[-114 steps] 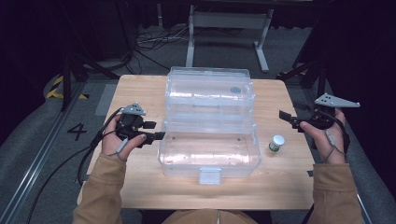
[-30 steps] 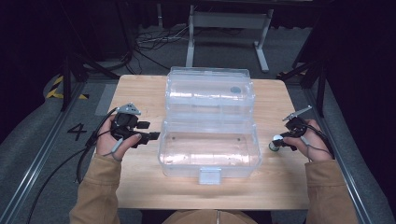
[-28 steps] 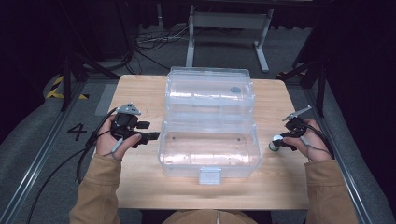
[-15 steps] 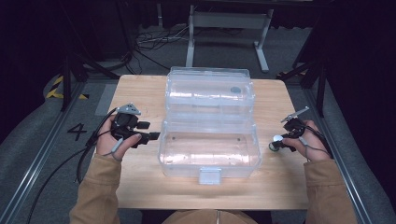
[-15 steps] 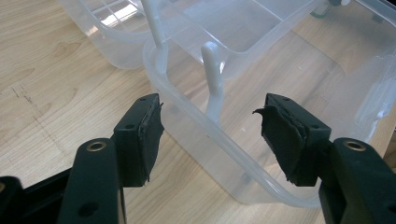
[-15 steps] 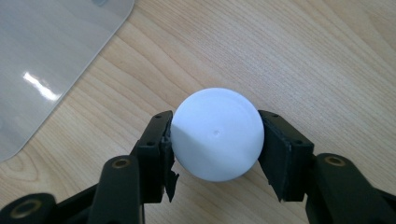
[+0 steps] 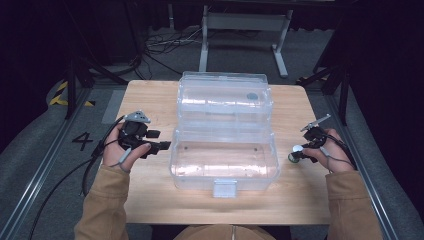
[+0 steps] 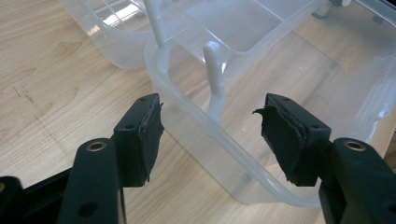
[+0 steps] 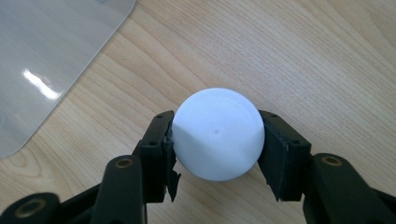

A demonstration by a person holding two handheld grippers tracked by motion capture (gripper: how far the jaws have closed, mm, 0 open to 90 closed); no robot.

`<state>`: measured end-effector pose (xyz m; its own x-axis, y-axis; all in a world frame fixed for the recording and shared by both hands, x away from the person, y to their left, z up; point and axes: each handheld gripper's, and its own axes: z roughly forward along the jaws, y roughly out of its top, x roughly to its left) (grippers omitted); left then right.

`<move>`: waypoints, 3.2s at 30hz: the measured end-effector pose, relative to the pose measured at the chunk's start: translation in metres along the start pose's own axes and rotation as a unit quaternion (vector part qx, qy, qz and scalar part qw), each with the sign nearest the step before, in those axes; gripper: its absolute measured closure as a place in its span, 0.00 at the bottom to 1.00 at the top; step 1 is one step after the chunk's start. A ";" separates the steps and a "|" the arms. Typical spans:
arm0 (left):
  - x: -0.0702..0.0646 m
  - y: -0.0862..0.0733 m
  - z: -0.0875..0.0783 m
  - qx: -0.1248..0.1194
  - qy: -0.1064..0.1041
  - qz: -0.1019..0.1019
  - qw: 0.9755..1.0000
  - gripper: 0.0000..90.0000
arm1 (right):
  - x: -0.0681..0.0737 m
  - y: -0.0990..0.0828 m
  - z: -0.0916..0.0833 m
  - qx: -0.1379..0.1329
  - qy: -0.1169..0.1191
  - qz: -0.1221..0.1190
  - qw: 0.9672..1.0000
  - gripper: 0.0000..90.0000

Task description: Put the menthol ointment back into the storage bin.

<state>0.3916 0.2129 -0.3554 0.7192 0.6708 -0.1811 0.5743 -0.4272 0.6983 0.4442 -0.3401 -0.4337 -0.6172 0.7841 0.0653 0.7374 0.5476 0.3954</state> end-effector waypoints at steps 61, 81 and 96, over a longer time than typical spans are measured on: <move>0.005 -0.007 -0.004 0.005 0.006 -0.014 1.000 0.42 | 0.055 0.046 -0.090 -0.021 0.027 -0.148 0.988 0.56; 0.005 -0.008 -0.006 0.001 0.004 -0.017 1.000 0.42 | 0.089 0.058 -0.108 -0.006 0.043 -0.231 0.972 0.56; 0.005 -0.008 -0.006 0.001 0.004 -0.018 1.000 0.42 | 0.105 0.063 -0.106 0.004 0.064 -0.287 0.956 0.56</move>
<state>0.3884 0.2235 -0.3575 0.6947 0.6909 -0.2001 0.6004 -0.4038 0.6903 0.3969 -0.2536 -0.3051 -0.9488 0.3121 -0.0479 0.2695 0.8795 0.3921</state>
